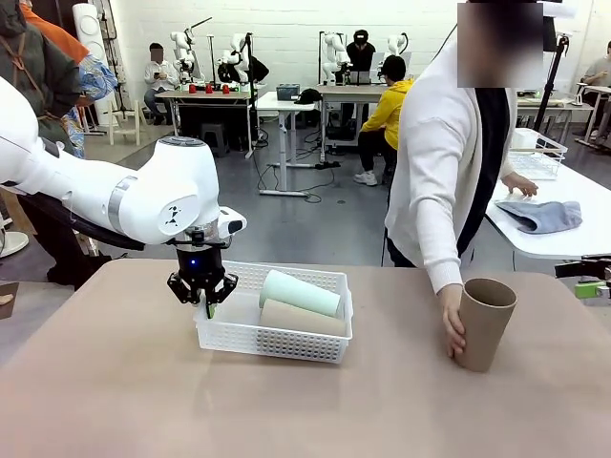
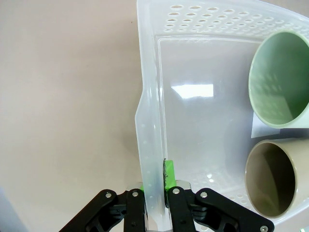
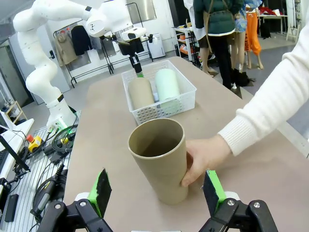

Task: Clean and organize the cups into the basket.
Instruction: Pick up the Reusable plastic cup from the right side of the table and stack it inside the Organizing basket in the center of the table.

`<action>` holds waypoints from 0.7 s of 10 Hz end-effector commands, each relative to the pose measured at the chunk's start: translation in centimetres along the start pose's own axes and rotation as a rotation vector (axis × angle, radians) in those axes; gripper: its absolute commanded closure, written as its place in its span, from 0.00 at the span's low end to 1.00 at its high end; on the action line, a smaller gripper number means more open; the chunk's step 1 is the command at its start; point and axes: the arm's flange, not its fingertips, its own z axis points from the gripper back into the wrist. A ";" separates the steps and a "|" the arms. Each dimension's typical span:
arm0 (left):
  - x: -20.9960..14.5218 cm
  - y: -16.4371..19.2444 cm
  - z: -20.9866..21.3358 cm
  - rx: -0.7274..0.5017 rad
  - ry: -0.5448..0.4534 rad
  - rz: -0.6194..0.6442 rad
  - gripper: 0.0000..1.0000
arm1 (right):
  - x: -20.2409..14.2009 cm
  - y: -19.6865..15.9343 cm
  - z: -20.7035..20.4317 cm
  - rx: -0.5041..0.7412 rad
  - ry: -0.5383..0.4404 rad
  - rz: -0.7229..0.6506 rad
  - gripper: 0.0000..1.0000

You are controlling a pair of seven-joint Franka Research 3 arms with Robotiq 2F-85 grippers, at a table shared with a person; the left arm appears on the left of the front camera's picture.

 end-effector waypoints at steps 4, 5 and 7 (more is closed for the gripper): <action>0.1 -0.1 0.3 -0.002 -0.006 0.000 1.00 | 0.1 0.2 -0.1 0.007 0.004 0.002 0.00; 0.1 -0.1 0.3 -0.002 -0.006 0.000 1.00 | 0.0 0.0 0.0 0.000 0.000 0.000 0.00; 0.1 -0.1 0.3 -0.002 -0.006 0.000 1.00 | -3.4 -1.8 -1.0 -0.011 0.047 0.022 0.00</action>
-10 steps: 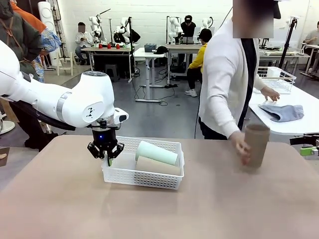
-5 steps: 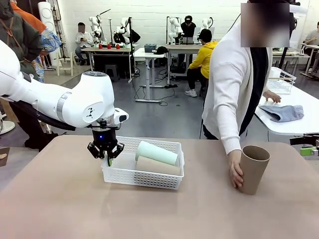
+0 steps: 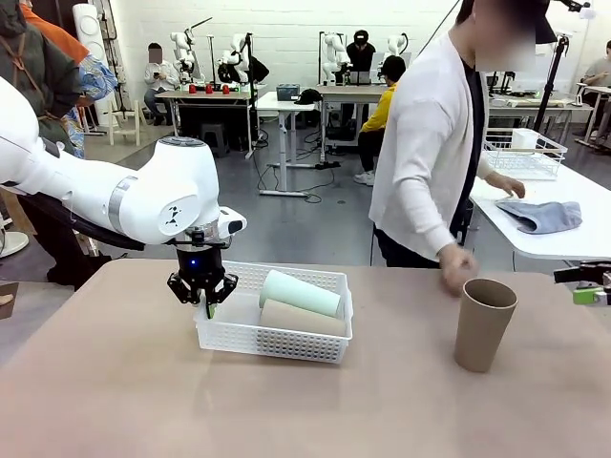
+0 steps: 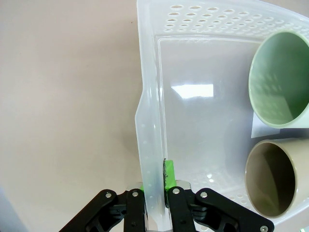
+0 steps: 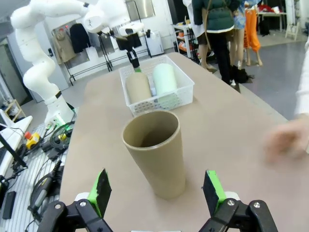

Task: Clean and organize the cups into the basket.
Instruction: Pick up the Reusable plastic cup from the right side of the table and stack it inside the Organizing basket in the center of the table.

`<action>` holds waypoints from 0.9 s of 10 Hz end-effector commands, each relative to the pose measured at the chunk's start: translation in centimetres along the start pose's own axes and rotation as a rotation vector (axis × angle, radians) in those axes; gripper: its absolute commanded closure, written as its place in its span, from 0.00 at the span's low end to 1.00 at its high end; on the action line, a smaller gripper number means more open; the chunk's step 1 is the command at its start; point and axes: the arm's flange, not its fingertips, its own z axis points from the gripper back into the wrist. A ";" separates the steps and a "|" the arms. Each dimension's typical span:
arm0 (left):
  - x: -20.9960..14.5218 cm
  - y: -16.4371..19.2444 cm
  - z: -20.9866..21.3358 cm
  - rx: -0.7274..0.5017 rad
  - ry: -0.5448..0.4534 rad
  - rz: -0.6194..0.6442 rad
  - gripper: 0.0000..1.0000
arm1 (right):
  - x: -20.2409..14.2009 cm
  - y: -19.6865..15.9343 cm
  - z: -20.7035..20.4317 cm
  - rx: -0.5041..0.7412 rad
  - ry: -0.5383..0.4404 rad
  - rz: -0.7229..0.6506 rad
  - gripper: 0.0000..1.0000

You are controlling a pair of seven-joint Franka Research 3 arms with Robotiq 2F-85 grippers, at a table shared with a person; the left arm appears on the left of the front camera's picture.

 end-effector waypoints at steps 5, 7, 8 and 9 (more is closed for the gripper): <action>0.1 -0.1 0.3 -0.002 -0.006 0.000 1.00 | -5.0 -2.6 -5.3 0.063 0.053 0.099 0.00; 0.1 -0.1 0.3 -0.002 -0.006 0.000 1.00 | -4.9 -3.3 -7.5 0.091 0.056 0.116 0.00; 0.1 -0.1 0.3 -0.002 -0.006 0.000 1.00 | -5.2 -3.5 -8.1 0.103 0.058 0.124 0.00; 0.1 -0.1 0.3 -0.002 -0.006 0.000 1.00 | -5.5 -3.4 -8.5 0.118 0.057 0.134 0.00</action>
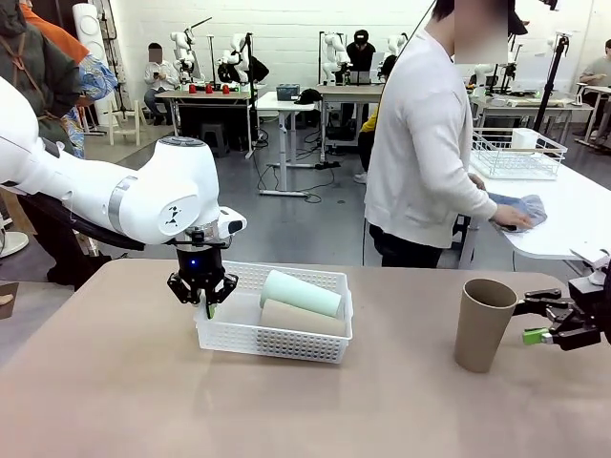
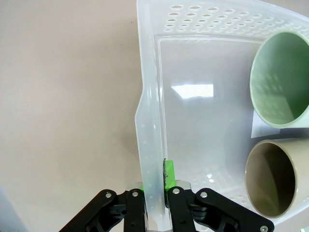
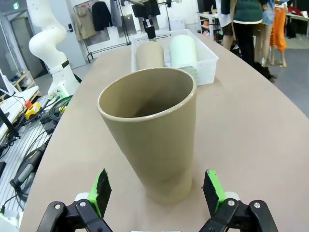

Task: Clean and organize the cups into the basket.
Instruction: Pick up the Reusable plastic cup from the right side of the table and stack it inside the Organizing basket in the center of the table.

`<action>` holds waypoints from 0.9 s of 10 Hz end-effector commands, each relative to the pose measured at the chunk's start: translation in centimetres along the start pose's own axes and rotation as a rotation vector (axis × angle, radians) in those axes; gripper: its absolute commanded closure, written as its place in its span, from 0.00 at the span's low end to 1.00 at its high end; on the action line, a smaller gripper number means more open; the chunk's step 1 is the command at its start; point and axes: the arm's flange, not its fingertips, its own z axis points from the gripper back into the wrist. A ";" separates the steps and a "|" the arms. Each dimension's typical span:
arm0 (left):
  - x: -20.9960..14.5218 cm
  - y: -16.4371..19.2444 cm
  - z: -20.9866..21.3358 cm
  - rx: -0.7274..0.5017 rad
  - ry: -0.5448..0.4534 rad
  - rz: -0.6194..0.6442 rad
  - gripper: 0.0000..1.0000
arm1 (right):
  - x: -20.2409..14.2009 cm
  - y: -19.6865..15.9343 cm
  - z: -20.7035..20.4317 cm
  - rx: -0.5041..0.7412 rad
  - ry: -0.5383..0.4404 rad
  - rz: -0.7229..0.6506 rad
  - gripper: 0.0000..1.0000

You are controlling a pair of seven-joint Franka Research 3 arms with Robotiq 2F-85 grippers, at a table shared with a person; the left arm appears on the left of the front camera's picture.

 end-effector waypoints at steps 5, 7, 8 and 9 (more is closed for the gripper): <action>0.1 -0.1 0.3 -0.002 -0.006 0.001 1.00 | -1.3 -0.7 -2.2 0.118 -0.027 0.147 0.00; 0.1 -0.1 0.3 -0.002 -0.006 0.001 1.00 | -1.4 -1.0 -3.5 0.135 -0.012 0.149 0.00; 0.1 -0.1 0.3 -0.002 -0.006 0.001 1.00 | -1.8 -1.1 -4.1 0.148 -0.001 0.140 0.00; 0.1 -0.1 0.3 -0.002 -0.006 0.001 1.00 | -2.0 -1.4 -4.8 0.144 0.010 0.132 0.00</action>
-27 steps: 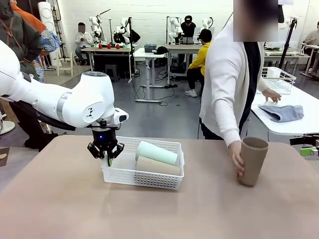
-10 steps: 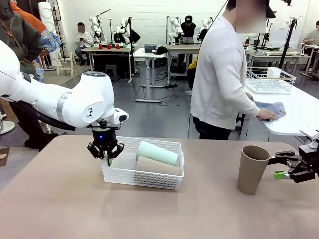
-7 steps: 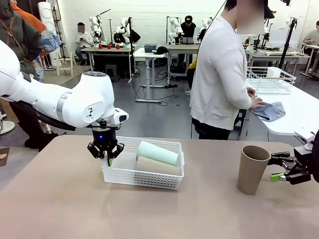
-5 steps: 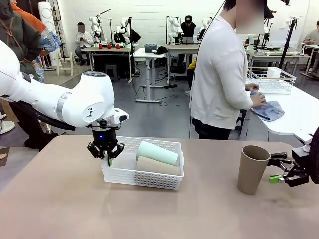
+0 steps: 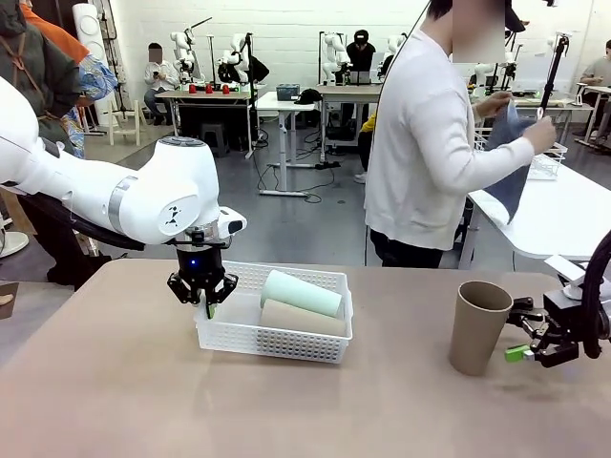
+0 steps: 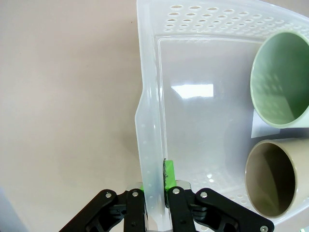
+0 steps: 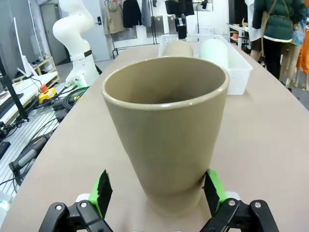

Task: Clean and organize the cups into the basket.
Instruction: Pick up the Reusable plastic cup from the right side of the table and stack it inside the Organizing basket in the center of the table.

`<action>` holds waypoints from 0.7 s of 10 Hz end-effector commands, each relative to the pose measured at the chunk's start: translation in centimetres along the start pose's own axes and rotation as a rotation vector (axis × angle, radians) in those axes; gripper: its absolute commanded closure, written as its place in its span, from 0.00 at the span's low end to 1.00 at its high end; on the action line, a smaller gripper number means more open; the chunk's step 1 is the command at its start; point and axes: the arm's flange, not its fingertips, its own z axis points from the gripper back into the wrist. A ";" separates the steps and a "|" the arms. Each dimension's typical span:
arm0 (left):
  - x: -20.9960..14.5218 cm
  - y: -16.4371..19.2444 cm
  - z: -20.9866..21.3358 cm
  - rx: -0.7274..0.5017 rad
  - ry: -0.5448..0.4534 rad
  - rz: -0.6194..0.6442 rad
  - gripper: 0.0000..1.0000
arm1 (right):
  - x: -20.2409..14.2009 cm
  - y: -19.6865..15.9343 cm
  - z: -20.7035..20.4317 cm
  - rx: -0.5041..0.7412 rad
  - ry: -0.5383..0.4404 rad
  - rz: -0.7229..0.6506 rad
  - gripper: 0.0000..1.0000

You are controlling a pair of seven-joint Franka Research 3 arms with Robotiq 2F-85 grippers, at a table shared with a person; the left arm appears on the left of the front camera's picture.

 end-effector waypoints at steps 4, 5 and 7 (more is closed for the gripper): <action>0.1 -0.1 0.3 -0.002 -0.006 0.001 1.00 | -1.3 -2.0 -2.5 0.023 0.047 -0.012 0.00; 0.1 -0.1 0.3 -0.002 -0.006 0.001 1.00 | -1.0 -2.3 -3.0 0.030 0.038 -0.006 0.00; 0.1 -0.1 0.3 -0.002 -0.006 0.001 1.00 | -0.8 -2.3 -3.7 0.044 0.028 0.000 0.00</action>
